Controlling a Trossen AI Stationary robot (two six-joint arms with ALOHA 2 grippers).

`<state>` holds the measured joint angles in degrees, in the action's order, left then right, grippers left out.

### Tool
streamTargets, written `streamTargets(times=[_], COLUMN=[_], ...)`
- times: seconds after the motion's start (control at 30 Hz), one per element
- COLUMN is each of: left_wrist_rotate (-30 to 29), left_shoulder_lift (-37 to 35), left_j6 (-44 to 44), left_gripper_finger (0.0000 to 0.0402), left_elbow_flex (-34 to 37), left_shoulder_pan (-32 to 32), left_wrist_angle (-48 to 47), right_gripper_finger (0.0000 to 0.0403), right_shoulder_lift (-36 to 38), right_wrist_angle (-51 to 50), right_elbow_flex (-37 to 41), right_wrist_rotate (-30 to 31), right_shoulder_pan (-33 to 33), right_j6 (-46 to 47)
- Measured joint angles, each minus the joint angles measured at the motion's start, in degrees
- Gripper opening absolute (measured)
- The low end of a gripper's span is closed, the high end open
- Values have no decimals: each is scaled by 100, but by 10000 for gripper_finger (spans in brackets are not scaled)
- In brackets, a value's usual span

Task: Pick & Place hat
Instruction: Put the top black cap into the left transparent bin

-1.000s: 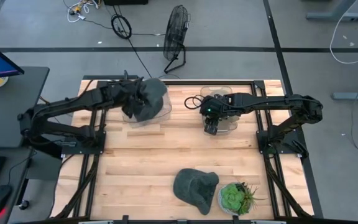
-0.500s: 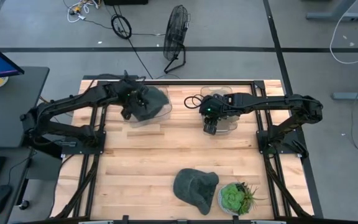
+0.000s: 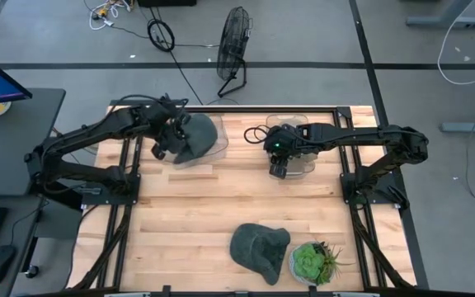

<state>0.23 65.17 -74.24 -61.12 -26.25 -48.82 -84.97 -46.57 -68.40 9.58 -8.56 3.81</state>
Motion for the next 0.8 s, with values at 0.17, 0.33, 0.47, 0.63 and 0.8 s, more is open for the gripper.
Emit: streamTargets(times=[0.17, 0.33, 0.47, 0.63, 0.8], left_wrist_rotate=[37, 47, 53, -1, -497], left_shoulder_lift=[279, 622, 988, 1438, 1713], left_j6=[80, -131, 535, 2892, 4124], left_gripper_finger=[6, 5, 15, 34, 60], left_elbow_flex=[2, 2, 2, 0, 0], left_shoulder_pan=[1, 1, 1, -35, -71], left_wrist_angle=[-63, 80, 86, 387, 425], right_gripper_finger=[159, 159, 159, 159, 159], right_shoulder_lift=[0, 0, 0, 0, 0], right_wrist_angle=[53, 55, 68, 70, 72], right_elbow_flex=[0, 0, 0, 0, 0], right_wrist_rotate=[0, 0, 0, 0, 0], right_shoulder_pan=[0, 0, -1, -2, 0], right_j6=[-1, -2, -13, -20, -19])
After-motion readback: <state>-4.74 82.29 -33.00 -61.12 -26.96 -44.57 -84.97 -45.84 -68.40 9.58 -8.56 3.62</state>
